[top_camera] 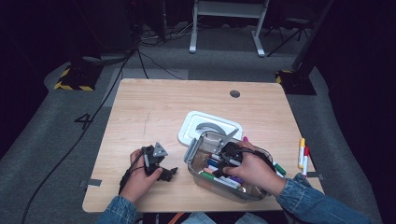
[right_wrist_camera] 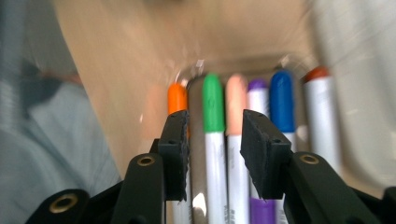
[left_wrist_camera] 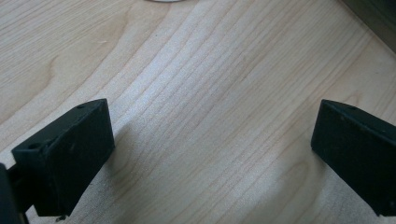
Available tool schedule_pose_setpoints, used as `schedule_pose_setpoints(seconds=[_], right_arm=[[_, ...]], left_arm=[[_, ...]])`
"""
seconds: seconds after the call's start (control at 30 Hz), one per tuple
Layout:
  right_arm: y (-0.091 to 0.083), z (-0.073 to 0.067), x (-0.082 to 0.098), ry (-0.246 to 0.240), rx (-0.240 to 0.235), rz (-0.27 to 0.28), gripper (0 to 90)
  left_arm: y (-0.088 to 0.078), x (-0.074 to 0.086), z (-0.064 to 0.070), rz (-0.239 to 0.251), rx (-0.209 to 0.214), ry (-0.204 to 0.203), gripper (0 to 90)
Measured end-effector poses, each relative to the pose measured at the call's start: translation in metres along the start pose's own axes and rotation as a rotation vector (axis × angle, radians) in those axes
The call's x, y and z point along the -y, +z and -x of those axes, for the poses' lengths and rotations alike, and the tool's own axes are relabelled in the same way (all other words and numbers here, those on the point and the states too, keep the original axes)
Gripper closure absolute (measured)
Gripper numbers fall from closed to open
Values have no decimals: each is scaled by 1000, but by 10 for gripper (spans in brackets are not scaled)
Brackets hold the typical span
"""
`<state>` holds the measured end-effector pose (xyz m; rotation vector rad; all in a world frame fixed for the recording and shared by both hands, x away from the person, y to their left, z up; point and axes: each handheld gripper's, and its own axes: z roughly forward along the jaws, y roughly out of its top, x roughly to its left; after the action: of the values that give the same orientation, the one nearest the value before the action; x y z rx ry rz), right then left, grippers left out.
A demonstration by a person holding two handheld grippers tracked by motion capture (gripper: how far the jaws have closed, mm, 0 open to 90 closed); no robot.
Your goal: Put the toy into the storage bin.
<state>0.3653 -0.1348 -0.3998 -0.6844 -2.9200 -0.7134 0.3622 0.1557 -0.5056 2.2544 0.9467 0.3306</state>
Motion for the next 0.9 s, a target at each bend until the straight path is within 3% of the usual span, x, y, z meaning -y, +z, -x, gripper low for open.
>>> schedule_pose_setpoints(seconds=[0.1,0.13,0.23,0.27,0.43,0.5,0.63,0.67,0.9], right_arm=[[-14,1,-1,-2,18,47,621],[-30,4,-1,0,40,97,620],[-44,8,-1,8,68,132,620],[-58,13,2,12,94,170,612],[-81,26,10,52,145,228,613],[-96,38,20,85,184,263,621],[-107,50,31,119,229,278,632],[-112,60,40,149,252,276,638],[-113,86,69,241,283,254,642]], left_arm=[[0,0,0,0,0,0,0],[0,0,0,1,0,0,0],[0,0,0,0,0,0,0],[0,0,0,0,0,0,0],[0,0,0,1,0,-1,0],[0,0,0,0,0,0,0],[0,0,0,0,0,0,0],[0,0,0,0,0,0,0],[0,0,0,0,0,0,0]])
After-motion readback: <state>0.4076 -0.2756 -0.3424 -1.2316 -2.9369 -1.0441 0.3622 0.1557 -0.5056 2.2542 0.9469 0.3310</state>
